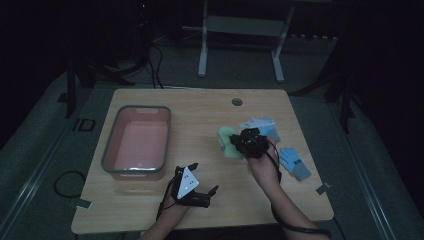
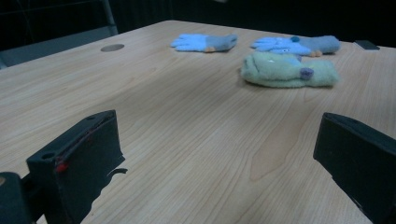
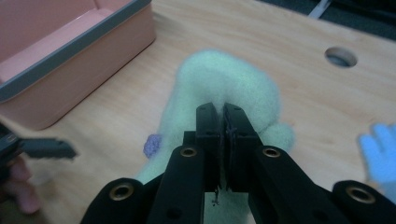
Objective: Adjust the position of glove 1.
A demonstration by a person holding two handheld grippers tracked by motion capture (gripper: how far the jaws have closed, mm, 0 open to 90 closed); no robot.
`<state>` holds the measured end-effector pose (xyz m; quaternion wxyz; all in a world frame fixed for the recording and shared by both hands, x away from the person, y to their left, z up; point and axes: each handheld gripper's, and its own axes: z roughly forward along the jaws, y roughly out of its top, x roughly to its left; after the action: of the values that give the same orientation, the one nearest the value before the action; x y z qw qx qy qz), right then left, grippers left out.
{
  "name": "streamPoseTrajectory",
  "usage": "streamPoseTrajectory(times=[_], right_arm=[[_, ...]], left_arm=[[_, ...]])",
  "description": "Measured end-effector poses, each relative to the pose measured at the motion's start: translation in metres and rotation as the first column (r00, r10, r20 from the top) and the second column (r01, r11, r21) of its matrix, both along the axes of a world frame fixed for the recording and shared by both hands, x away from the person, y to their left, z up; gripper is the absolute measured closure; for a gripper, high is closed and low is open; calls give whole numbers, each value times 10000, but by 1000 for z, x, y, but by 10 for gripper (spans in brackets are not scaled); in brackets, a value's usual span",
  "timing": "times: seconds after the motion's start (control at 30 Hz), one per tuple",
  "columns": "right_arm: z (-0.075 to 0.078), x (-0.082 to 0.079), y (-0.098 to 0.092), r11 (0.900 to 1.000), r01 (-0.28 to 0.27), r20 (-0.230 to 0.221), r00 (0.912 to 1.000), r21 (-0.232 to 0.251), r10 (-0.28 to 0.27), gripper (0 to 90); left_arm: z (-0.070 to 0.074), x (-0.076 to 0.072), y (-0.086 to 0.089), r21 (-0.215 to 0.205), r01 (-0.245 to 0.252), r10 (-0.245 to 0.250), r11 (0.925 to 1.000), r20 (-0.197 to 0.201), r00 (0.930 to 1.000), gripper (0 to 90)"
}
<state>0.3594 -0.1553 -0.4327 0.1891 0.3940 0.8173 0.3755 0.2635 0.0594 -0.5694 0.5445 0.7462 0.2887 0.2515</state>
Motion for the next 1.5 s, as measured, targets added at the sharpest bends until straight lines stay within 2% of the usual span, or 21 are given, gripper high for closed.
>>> streamPoseTrajectory(times=[0.1, 0.2, 0.23, 0.27, 0.33, 0.37, 0.43, 0.5, 0.63, 0.8, 0.87, 1.03, 1.2, 1.33, 1.5], right_arm=[[-11, -13, 2, 9999, 100, -203, 9997, 66, -98, 862], [-16, -16, 2, 9997, 162, -322, 9994, 177, -156, 862], [-35, -23, 5, 9995, 281, -601, 9978, 114, -274, 862], [-42, -24, 5, 9991, 349, -854, 9958, 226, -328, 862], [-55, -25, 7, 9985, 526, -1009, 9936, 146, -509, 862], [-61, -25, 8, 9978, 570, -1260, 9906, 330, -524, 861], [-69, -28, 11, 9980, 624, -1222, 9907, 118, -605, 861], [-77, -27, 12, 9980, 601, -1430, 9881, 197, -567, 861], [-86, -26, 14, 9966, 817, -1416, 9867, 81, -798, 860], [-104, -22, 19, 9962, 809, -1494, 9851, -324, -848, 841], [-113, -20, 19, 9965, 714, -1690, 9826, -430, -777, 815], [-115, -21, 19, 9975, 552, -1446, 9876, -441, -610, 718], [-111, -21, 17, 9991, 235, -1514, 9881, -352, -285, 634], [-101, -20, 11, 9991, -92, -1272, 9919, -407, 39, 609], [-89, -16, 1, 9975, -452, -1134, 9928, -547, 387, 626]], left_arm=[[0, 0, 0, 27, 1, -1, 10000, 23, 10000, 11], [0, 0, 0, 15, 12, -12, 10000, 17, 10000, 11], [0, 0, 0, 9, 19, -19, 10000, 22, 10000, 11], [0, 0, 0, 1, 25, -25, 10000, 18, 10000, 11], [0, 0, 0, 7, 28, -28, 10000, 17, 10000, 11], [0, 0, 0, 10, 34, -34, 10000, 23, 10000, 11], [0, 0, 0, 12, 58, -58, 10000, 44, 10000, 11], [0, 0, 0, 18, 69, -69, 10000, 33, 10000, 11], [0, 0, 1, -18, 85, -85, 10000, -2, 10000, 11], [0, 0, 1, -19, 108, -108, 9999, 10, 9999, 11], [0, 0, 1, -21, 121, -121, 9999, 7, 9999, 11], [0, 0, 1, -106, 187, -188, 9998, -54, 9998, 11], [0, 0, 1, -88, 162, -162, 9998, -54, 9999, 11], [0, 0, 1, -67, 152, -152, 9999, -53, 9999, 11], [0, 0, 1, -65, 150, -150, 9999, -51, 9999, 11]])
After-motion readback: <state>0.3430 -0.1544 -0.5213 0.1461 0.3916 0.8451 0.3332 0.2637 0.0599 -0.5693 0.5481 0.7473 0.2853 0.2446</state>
